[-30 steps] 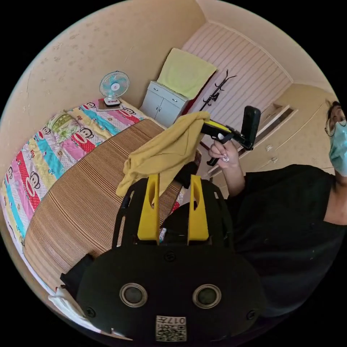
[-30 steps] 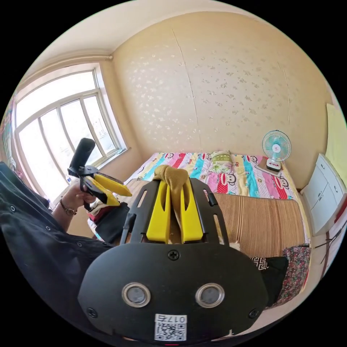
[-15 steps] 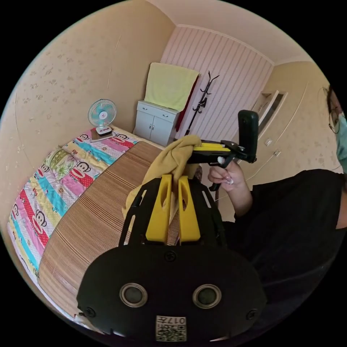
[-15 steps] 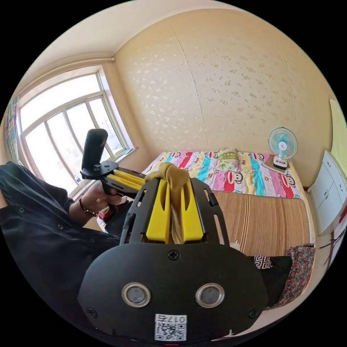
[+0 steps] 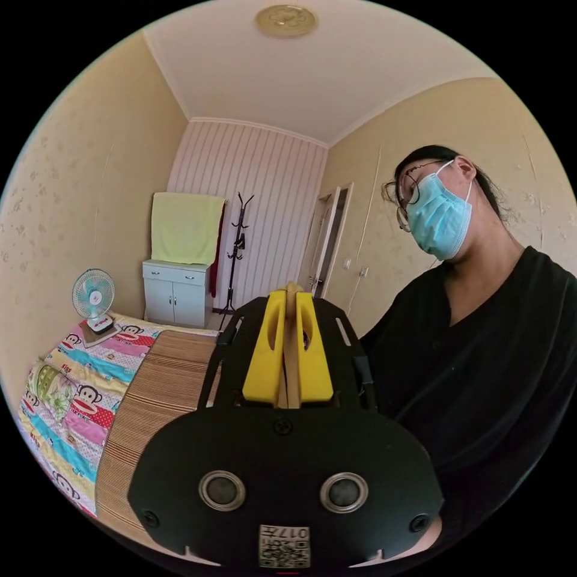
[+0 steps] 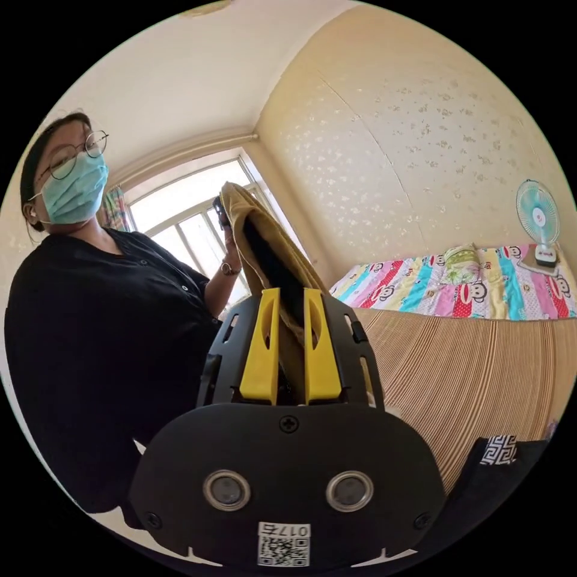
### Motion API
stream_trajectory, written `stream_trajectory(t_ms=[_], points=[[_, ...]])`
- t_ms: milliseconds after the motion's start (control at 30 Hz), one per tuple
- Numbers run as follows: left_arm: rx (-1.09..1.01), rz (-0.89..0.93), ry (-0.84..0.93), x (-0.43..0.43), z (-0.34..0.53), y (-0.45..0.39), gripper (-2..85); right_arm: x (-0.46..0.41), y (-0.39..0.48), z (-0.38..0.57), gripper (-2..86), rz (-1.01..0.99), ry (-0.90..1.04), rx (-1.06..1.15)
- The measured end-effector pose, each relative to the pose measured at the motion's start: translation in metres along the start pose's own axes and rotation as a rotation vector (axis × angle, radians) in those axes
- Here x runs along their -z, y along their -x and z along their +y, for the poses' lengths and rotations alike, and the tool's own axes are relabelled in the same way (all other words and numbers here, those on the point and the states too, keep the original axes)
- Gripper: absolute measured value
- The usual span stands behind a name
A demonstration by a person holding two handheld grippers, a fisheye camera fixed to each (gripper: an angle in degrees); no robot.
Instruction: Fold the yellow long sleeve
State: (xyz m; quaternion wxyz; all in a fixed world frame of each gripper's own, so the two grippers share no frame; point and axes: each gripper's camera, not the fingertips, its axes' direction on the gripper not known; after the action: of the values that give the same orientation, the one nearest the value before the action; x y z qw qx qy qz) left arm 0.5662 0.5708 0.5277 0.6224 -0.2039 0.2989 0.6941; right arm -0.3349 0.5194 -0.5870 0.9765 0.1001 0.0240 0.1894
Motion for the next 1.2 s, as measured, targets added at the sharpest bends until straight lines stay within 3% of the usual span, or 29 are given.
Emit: stream_trajectory(t_ms=[267,400,567,633,833,1067,1200], points=[[0.026,-0.111,-0.029,0.018,-0.005,0.006,0.8,-0.007,-0.087,0.092,17.6,-0.248,-0.078,-0.129],[0.052,-0.148,-0.08,0.035,-0.012,0.009,0.8,-0.014,-0.093,0.123,18.6,-0.399,-0.149,-0.153],[0.029,-0.173,-0.078,0.044,-0.029,0.007,0.8,-0.027,-0.089,0.141,17.3,-0.399,-0.17,-0.145],[0.024,-0.197,-0.081,0.05,-0.037,0.007,0.8,-0.026,-0.089,0.139,15.6,-0.363,-0.142,-0.131],[0.073,-0.232,-0.147,0.09,-0.052,0.017,0.8,-0.025,-0.06,0.12,7.1,0.016,0.039,0.023],[0.096,-0.405,-0.134,0.15,-0.064,0.009,1.0,0.037,-0.021,0.075,3.7,0.379,-0.194,0.009],[0.175,-0.524,-0.113,0.192,-0.048,0.005,1.2,0.077,0.022,0.054,3.7,0.331,-0.448,0.058]])
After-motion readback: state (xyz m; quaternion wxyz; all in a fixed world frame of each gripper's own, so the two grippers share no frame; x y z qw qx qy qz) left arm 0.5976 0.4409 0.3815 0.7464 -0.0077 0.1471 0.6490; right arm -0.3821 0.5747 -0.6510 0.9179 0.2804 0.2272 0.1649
